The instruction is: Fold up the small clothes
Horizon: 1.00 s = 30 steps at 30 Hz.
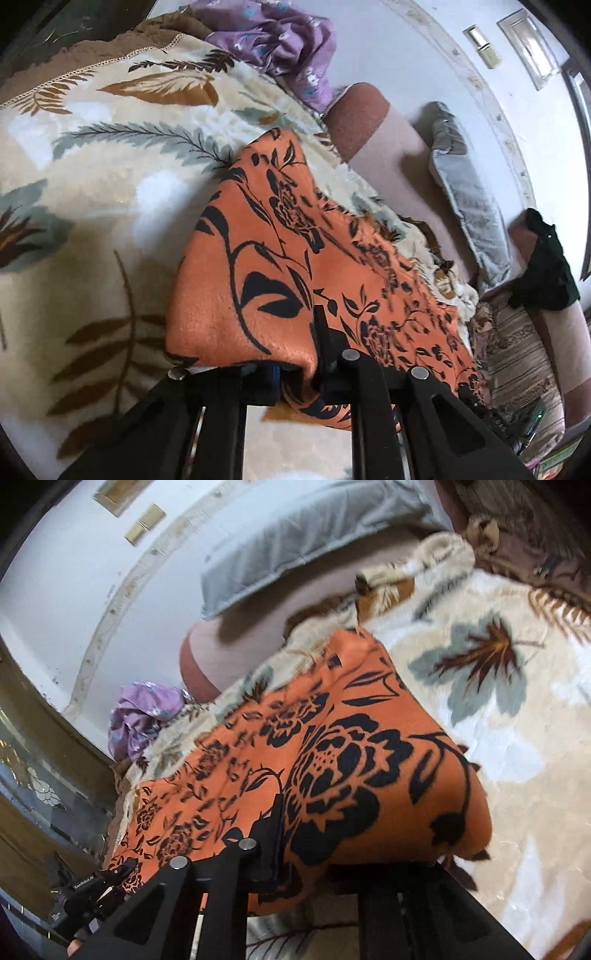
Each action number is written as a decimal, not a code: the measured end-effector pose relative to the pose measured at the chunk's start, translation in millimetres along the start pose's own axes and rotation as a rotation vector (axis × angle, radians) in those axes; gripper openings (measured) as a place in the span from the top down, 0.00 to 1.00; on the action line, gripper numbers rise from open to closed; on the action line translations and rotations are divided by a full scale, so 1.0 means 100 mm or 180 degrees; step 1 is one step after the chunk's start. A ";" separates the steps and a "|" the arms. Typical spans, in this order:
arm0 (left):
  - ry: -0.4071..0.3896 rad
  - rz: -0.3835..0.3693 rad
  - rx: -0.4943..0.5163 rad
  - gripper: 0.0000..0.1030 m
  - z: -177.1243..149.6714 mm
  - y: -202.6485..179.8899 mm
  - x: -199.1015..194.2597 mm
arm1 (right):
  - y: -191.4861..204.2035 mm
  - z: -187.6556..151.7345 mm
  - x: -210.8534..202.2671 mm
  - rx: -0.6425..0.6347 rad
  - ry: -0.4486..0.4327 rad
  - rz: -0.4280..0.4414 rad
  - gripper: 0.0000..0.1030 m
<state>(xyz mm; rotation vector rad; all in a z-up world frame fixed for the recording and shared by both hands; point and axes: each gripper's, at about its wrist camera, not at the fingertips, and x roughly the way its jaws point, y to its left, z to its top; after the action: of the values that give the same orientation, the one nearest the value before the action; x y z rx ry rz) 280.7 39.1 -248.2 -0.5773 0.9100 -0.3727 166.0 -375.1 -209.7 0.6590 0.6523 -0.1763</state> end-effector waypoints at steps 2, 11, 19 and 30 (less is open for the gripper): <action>0.0011 -0.0059 0.0005 0.86 -0.07 0.01 -0.19 | 0.04 -0.04 -0.17 -0.0029 -0.0018 -0.0026 0.85; 0.0128 0.0060 0.0150 0.86 -0.77 0.08 -0.91 | -0.14 -0.63 -1.01 0.0186 0.0127 -0.0028 0.85; 0.0480 0.0453 0.0384 0.81 -1.06 0.16 -1.07 | -0.68 -0.76 -1.02 0.0952 0.0698 -0.0113 0.74; -0.0014 0.1184 0.1126 0.78 -0.96 -0.07 -1.77 | -0.66 -0.55 -1.89 0.0600 0.0031 -0.0289 0.74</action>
<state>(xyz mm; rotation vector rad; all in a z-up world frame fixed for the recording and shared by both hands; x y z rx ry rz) 101.2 98.6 -178.6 -0.0792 0.9001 -0.1875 -33.8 -402.6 -160.6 0.8120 0.6805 -0.3217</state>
